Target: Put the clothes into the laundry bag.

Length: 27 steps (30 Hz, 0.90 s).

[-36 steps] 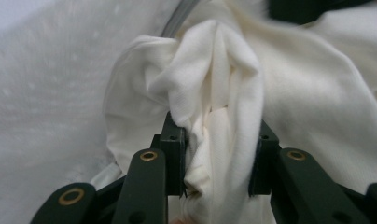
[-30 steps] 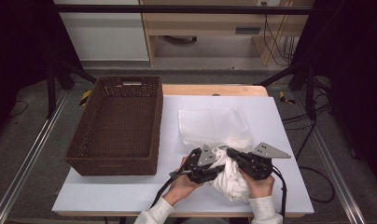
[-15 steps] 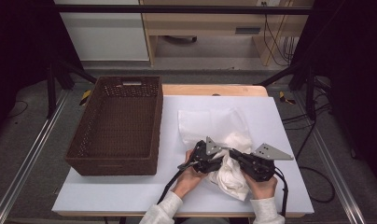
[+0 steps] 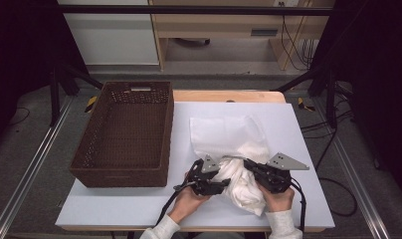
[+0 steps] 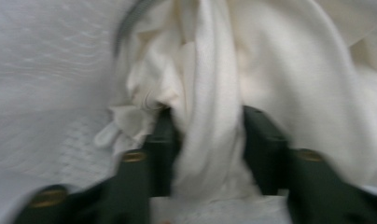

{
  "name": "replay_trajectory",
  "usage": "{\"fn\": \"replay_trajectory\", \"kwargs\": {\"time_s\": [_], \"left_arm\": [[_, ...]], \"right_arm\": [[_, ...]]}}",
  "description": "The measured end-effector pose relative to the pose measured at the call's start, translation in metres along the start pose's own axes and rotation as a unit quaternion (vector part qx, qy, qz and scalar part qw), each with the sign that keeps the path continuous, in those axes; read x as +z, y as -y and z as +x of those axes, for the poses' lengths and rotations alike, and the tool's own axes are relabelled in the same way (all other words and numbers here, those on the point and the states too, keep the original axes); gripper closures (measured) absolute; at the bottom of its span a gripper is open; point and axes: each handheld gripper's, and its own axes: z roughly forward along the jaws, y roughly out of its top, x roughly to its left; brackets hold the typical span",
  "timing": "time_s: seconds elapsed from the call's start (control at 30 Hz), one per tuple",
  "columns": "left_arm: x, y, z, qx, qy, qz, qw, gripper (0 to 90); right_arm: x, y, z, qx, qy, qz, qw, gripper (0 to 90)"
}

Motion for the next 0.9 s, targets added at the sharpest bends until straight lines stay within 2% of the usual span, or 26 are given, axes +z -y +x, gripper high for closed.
{"fn": "replay_trajectory", "kwargs": {"time_s": [0.03, 0.1, 0.17, 0.33, 0.5, 0.53, 0.57, 0.63, 0.7, 0.77, 0.83, 0.9], "left_arm": [[0.000, -0.002, -0.005, 0.013, -0.014, 0.002, 0.9998, 75.5], [-0.003, -0.007, -0.017, 0.043, -0.038, 0.001, 0.9984, 76.0], [-0.005, -0.012, -0.023, 0.055, -0.047, -0.005, 0.9974, 76.2], [0.005, -0.021, -0.018, 0.037, -0.049, -0.006, 0.9981, 76.1], [0.025, -0.021, -0.008, 0.035, -0.092, 0.009, 0.9951, 75.9], [0.029, -0.021, -0.005, 0.033, -0.094, 0.007, 0.9950, 75.6], [0.030, -0.022, 0.001, 0.027, -0.085, 0.005, 0.9960, 75.3], [0.030, -0.022, 0.002, 0.030, -0.084, 0.006, 0.9960, 74.8], [0.026, -0.020, 0.001, 0.047, -0.089, 0.004, 0.9949, 71.0], [0.019, -0.021, 0.002, 0.043, -0.090, 0.001, 0.9950, 60.6], [0.007, -0.020, 0.004, 0.039, -0.086, -0.002, 0.9956, 46.4], [-0.007, -0.017, 0.006, 0.034, -0.083, -0.006, 0.9959, 40.1]], "right_arm": [[0.001, 0.000, 0.000, 0.001, 0.000, 0.001, 1.0000, 89.0], [0.001, 0.001, -0.001, 0.004, -0.003, -0.001, 1.0000, 89.0], [0.001, 0.002, -0.002, 0.007, -0.006, -0.002, 1.0000, 89.0], [-0.001, 0.000, -0.003, 0.007, -0.006, -0.010, 0.9999, 89.1], [0.000, -0.001, 0.001, 0.000, -0.014, -0.008, 0.9999, 89.1], [-0.002, -0.002, 0.003, -0.004, -0.014, -0.007, 0.9999, 89.1], [-0.003, -0.002, 0.004, -0.005, -0.013, -0.007, 0.9999, 89.1], [-0.004, -0.002, 0.004, -0.004, -0.013, -0.006, 0.9999, 89.1], [-0.003, -0.001, 0.003, -0.001, -0.013, -0.003, 0.9999, 89.1], [-0.003, -0.001, 0.002, -0.001, -0.010, -0.001, 1.0000, 89.0], [-0.004, 0.000, 0.001, -0.004, -0.004, 0.000, 1.0000, 89.0], [-0.006, 0.000, 0.000, -0.003, -0.002, 0.000, 1.0000, 89.0]]}}
